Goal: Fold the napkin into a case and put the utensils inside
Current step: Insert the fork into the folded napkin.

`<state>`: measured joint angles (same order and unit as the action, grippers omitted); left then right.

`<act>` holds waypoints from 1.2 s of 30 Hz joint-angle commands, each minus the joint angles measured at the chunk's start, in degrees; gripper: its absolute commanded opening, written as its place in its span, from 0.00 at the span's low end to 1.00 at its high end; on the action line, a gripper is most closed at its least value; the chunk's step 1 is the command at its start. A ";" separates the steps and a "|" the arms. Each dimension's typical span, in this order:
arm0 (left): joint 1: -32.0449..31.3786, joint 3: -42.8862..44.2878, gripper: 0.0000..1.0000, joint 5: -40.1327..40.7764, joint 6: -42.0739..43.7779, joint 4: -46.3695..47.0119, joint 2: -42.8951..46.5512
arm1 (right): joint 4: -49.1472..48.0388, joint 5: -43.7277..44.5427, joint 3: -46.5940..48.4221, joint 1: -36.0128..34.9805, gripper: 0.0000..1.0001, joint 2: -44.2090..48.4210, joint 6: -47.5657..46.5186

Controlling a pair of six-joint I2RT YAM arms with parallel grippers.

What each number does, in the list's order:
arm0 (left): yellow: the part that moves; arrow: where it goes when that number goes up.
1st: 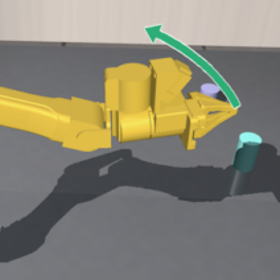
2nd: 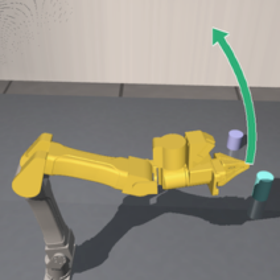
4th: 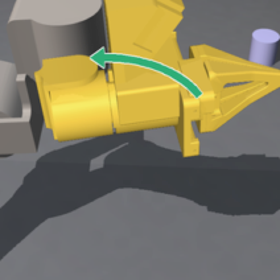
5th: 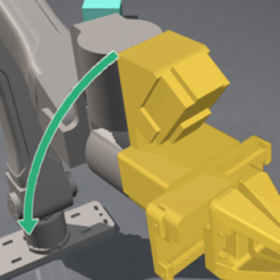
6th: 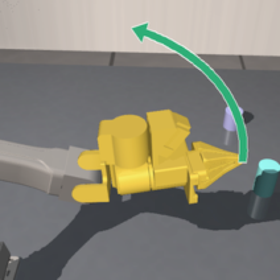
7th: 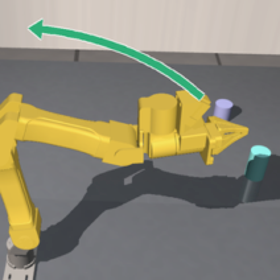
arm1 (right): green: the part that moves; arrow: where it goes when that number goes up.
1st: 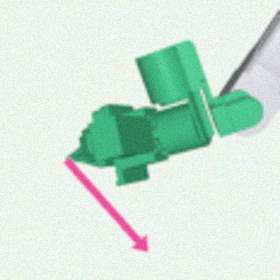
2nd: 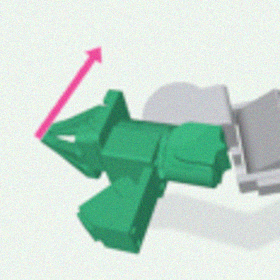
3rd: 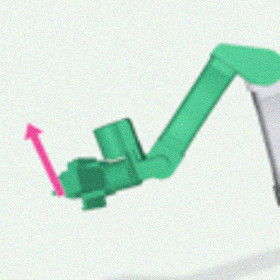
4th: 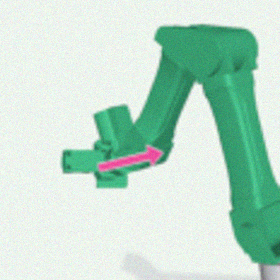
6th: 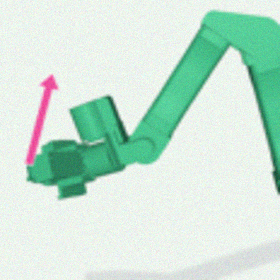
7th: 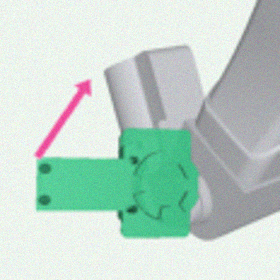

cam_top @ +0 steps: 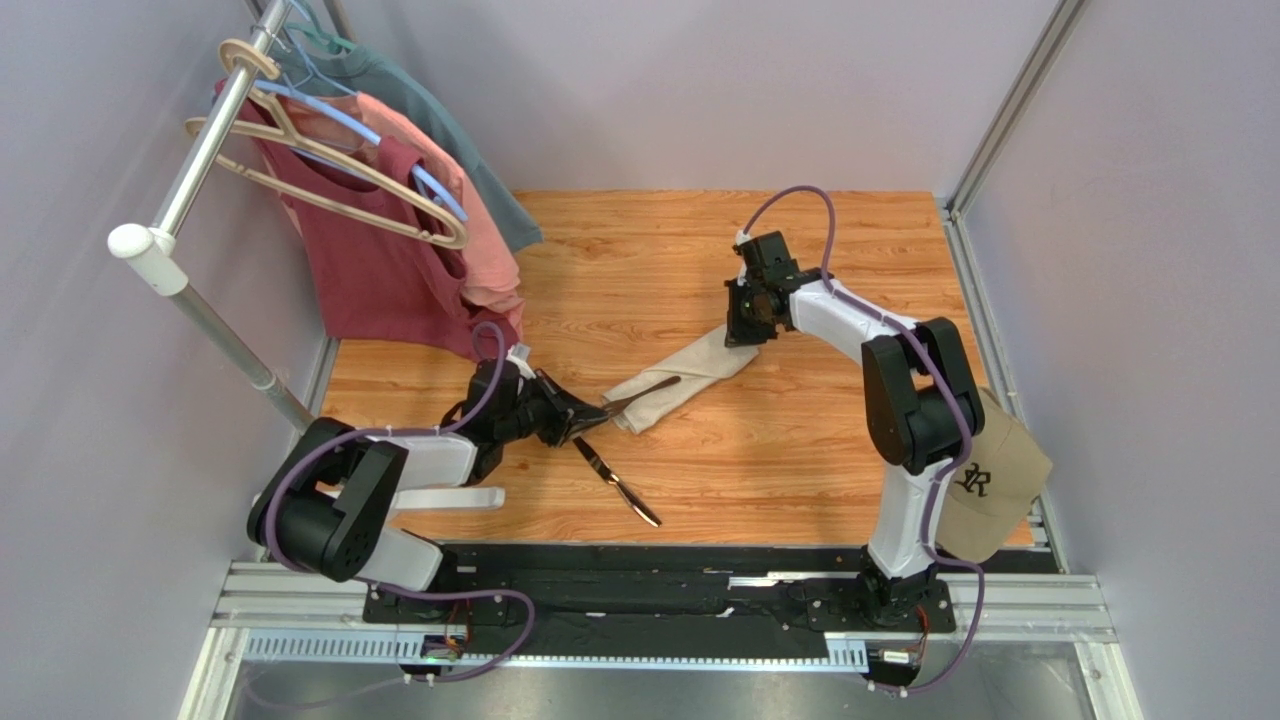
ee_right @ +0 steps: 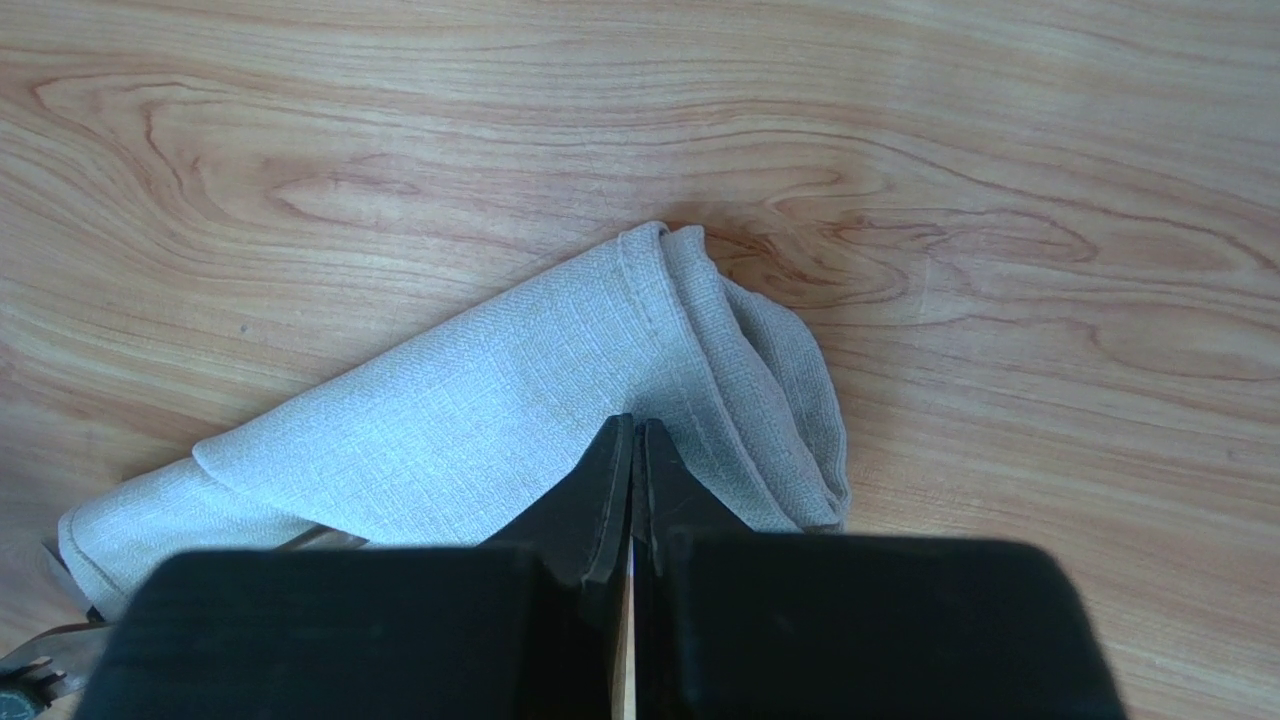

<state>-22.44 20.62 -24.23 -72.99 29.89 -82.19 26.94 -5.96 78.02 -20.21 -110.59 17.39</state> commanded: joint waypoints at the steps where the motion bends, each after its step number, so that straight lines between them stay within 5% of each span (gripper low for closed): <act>1: -0.50 -0.50 0.00 1.81 -1.71 4.56 -1.39 | -0.75 1.74 1.96 -0.10 0.00 -1.65 1.42; 14: -1.47 -1.64 0.00 2.61 -6.37 25.74 -14.39 | -1.45 0.16 1.52 0.43 0.00 -3.85 2.48; 24: -2.43 3.19 0.00 5.15 -4.44 20.30 -12.03 | -1.89 -0.55 1.26 0.96 0.00 -4.38 2.39; 36: -3.05 11.10 0.00 3.05 -4.70 17.93 -19.49 | -1.89 -0.99 2.05 0.70 0.00 -4.90 2.12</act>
<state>-25.17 27.97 -20.12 -78.26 47.42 -100.05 25.87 -6.96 78.56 -19.68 -113.97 19.33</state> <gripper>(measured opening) 0.011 0.006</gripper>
